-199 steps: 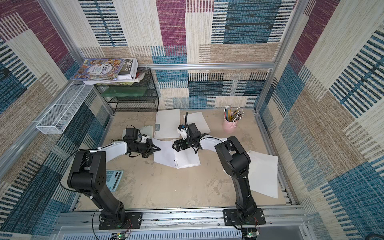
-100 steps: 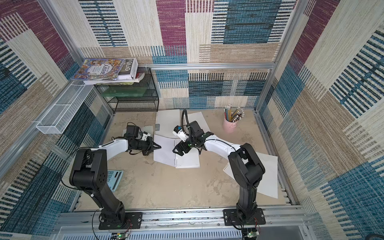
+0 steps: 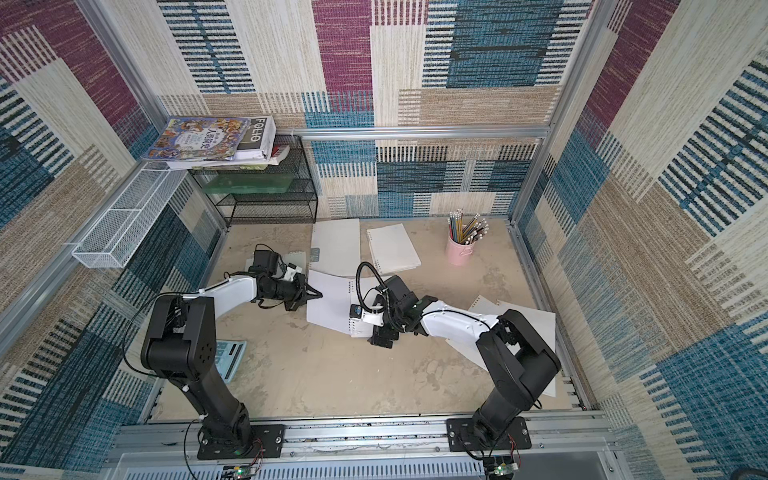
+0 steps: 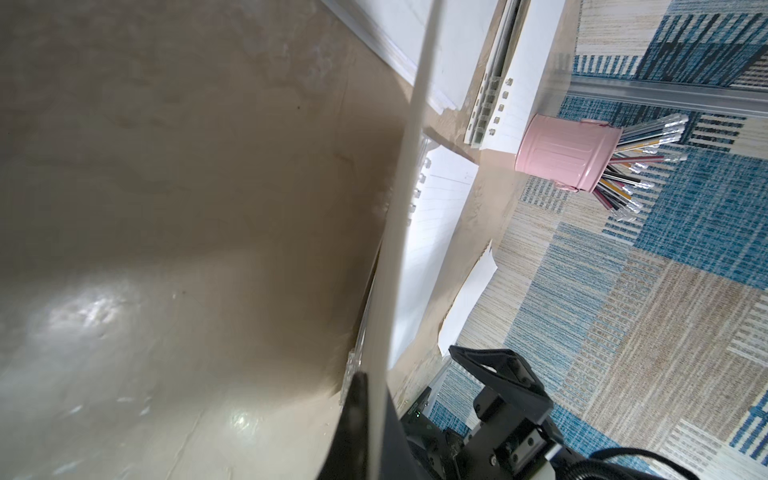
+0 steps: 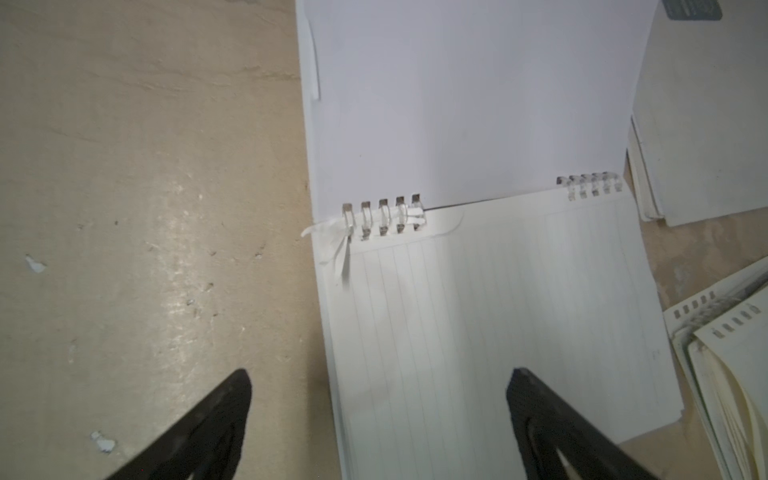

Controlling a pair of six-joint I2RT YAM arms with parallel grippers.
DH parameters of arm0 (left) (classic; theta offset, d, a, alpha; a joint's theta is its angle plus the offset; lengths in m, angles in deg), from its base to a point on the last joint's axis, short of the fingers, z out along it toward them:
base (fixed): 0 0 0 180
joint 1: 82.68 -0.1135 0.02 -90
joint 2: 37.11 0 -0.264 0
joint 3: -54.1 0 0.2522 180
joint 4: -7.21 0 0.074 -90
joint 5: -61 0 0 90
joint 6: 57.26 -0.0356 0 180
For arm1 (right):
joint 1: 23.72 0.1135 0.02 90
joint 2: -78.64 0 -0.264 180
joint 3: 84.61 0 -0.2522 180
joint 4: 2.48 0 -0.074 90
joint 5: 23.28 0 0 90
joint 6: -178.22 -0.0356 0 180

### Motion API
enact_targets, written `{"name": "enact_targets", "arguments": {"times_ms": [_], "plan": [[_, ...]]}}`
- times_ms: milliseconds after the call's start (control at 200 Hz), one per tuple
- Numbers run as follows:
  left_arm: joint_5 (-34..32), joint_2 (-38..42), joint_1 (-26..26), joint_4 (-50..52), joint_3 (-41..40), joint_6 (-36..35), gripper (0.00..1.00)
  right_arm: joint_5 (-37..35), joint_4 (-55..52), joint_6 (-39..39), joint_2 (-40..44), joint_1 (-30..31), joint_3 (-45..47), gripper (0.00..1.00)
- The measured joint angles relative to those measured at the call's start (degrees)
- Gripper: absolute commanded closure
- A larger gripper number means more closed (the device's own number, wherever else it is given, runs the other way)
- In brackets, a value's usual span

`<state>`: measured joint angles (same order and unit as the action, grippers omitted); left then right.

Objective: Tear off pages from different notebooks
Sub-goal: Tear off the paper from the notebook.

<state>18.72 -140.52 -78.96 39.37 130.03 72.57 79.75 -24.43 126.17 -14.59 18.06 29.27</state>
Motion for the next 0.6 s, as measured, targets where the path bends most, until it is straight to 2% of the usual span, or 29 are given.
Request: {"name": "enact_targets", "arguments": {"times_ms": [155,526,601], "plan": [[0.02,-0.07,0.00,0.35,0.07,-0.44,1.00,-3.06,0.81,2.84,-1.62,-0.66,0.90,0.00],[0.31,-0.74,0.00,1.42,0.63,-1.60,1.00,-6.14,2.73,4.33,-4.15,-1.51,0.83,0.03],[0.37,-0.83,0.00,1.62,0.90,-1.79,1.00,-6.29,3.74,4.74,-4.15,-1.42,1.20,0.08]]}}
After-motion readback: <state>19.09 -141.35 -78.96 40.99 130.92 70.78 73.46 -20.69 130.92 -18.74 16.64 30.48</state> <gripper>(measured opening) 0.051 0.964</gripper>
